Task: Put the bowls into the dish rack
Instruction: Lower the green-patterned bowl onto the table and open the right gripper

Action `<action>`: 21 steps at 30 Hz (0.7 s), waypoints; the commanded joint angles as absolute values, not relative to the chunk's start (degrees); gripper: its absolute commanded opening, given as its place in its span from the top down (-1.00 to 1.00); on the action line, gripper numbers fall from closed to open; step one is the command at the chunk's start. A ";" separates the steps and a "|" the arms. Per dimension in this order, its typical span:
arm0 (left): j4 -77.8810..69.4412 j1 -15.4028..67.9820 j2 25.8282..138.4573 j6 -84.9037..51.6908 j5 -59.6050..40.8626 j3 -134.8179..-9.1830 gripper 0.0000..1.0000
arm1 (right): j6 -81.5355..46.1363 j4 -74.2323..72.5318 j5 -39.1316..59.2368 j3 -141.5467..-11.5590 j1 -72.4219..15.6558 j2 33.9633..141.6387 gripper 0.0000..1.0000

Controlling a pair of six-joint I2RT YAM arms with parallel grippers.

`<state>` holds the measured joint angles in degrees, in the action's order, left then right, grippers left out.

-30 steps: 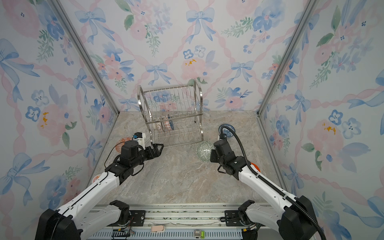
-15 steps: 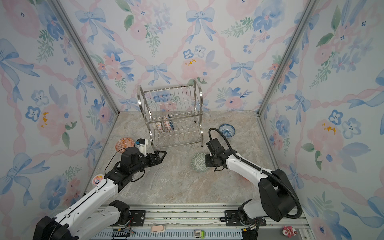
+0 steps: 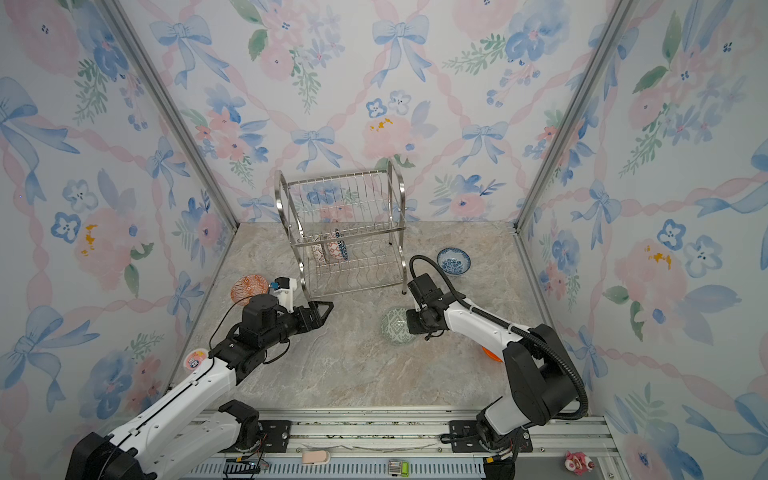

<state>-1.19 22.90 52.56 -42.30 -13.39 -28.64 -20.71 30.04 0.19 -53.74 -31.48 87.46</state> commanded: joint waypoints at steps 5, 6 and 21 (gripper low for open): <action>-2.02 23.29 52.62 -42.36 -14.09 -28.94 -0.96 | -19.01 35.78 -5.53 -57.80 -32.81 81.56 -0.23; -2.02 23.25 52.63 -42.41 -14.14 -29.05 -0.96 | -18.67 36.63 -7.16 -58.28 -33.45 80.23 -0.45; -1.29 20.58 52.91 -42.78 -16.27 -30.10 -0.96 | -22.48 39.23 -16.11 -57.36 -38.78 66.45 -0.94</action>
